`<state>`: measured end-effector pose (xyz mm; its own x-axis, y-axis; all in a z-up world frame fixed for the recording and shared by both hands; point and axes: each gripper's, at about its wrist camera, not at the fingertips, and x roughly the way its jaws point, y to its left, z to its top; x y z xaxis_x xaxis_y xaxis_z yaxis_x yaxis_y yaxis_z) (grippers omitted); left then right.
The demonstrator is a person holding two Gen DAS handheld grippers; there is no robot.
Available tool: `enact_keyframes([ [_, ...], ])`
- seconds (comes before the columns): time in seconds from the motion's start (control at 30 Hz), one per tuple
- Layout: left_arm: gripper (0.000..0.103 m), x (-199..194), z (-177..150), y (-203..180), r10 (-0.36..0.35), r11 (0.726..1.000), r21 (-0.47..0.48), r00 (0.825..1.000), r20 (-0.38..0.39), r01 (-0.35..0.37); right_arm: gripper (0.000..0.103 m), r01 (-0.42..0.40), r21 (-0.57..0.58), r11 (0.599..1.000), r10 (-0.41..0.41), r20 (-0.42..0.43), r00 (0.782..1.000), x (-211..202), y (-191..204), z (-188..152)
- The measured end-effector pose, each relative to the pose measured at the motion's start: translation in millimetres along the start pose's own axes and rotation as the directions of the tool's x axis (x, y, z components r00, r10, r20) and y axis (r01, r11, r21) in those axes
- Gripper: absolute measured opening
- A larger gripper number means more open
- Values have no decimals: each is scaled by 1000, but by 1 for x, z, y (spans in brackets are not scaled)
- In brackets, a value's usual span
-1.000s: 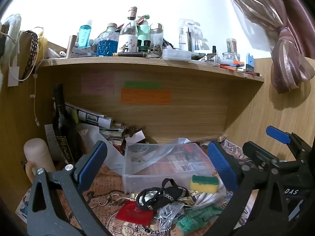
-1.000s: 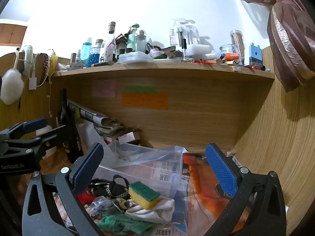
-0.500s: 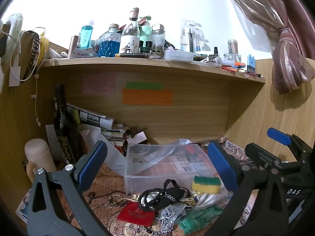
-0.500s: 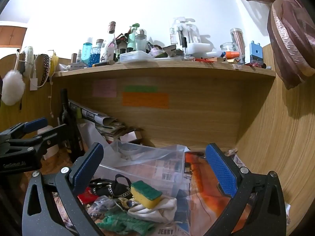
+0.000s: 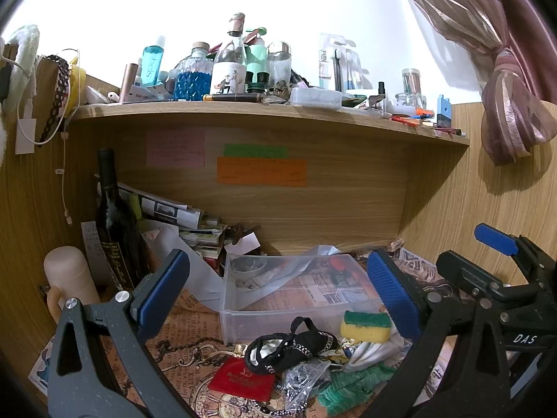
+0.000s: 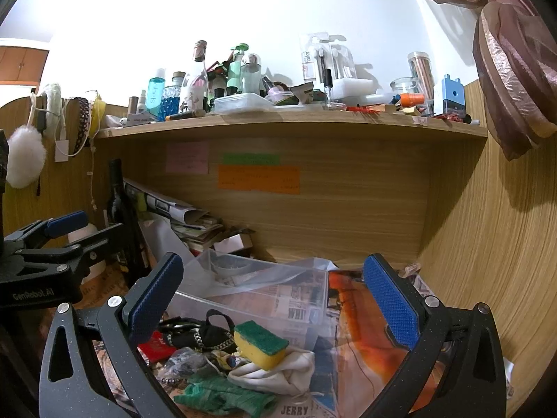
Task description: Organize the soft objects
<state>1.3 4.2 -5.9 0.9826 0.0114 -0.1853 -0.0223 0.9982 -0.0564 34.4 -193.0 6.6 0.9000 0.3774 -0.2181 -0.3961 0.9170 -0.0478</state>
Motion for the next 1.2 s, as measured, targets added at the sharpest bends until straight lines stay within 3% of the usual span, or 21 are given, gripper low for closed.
enact_keyframes([
  [1.2,103,-8,5,-6,-5,1000,16,1000,11,5,103,4,0,1000,-4,16,1000,-3,1,1],
])
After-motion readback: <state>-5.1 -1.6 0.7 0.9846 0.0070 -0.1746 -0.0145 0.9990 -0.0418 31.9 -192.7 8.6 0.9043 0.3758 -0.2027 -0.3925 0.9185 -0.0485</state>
